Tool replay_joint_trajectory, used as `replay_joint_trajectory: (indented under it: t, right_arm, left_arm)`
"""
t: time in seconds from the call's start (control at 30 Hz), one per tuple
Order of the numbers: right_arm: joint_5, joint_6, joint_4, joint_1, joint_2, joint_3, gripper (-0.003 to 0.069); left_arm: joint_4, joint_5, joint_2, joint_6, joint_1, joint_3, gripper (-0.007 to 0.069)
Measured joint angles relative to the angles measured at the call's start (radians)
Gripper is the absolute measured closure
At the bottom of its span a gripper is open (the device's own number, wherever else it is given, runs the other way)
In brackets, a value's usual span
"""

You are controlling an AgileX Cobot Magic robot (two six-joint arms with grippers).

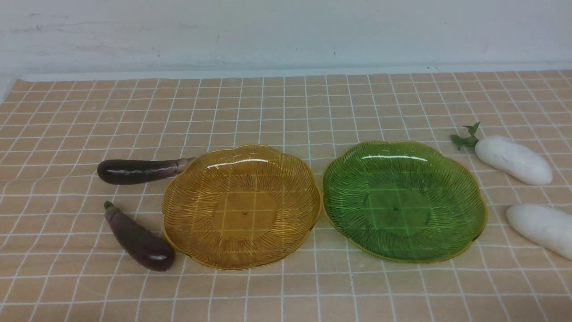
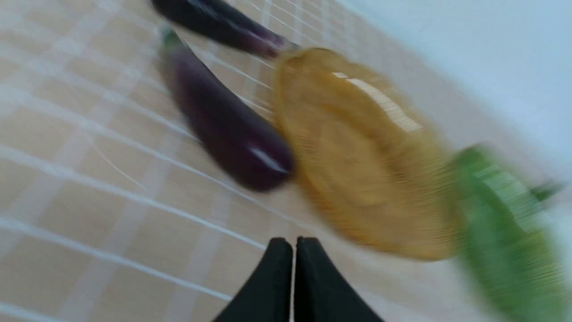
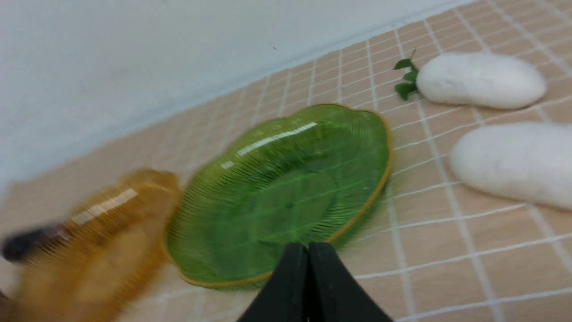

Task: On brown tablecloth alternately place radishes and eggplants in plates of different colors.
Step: 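Pick up the eggplant and place it in the yellow plate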

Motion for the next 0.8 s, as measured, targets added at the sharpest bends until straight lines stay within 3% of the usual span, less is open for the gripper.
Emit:
replay_joint_trajectory:
  t: [0.07, 0.13, 0.33, 0.6, 0.73, 0.77, 0.8]
  right_arm:
    - [-0.012, 0.027, 0.118, 0.000, 0.000, 0.000, 0.0676]
    - [-0.019, 0.037, 0.188, 0.000, 0.000, 0.000, 0.0676]
    - [-0.045, 0.039, 0.255, 0.000, 0.000, 0.000, 0.0676]
    - [-0.006, -0.112, 0.185, 0.000, 0.008, -0.195, 0.0676]
    - [0.105, -0.184, 0.039, 0.000, 0.108, -0.362, 0.0673]
    - [0.205, -0.187, -0.027, 0.000, 0.181, -0.427, 0.0673]
    - [0.230, -0.187, -0.043, 0.000, 0.198, -0.440, 0.0673]
  left_arm:
    - [-0.198, -0.002, 0.000, -0.095, 0.000, 0.000, 0.0627]
    - [-0.289, -0.007, 0.000, -0.131, 0.000, 0.000, 0.0627]
    - [-0.390, -0.051, 0.000, -0.142, 0.000, 0.001, 0.0627]
    - [-0.333, -0.012, 0.092, 0.074, 0.000, -0.211, 0.0627]
    - [-0.208, 0.115, 0.271, 0.157, 0.000, -0.363, 0.0627]
    - [-0.098, 0.235, 0.409, 0.175, 0.000, -0.446, 0.0627]
    - [-0.086, 0.235, 0.423, 0.175, 0.000, -0.446, 0.0627]
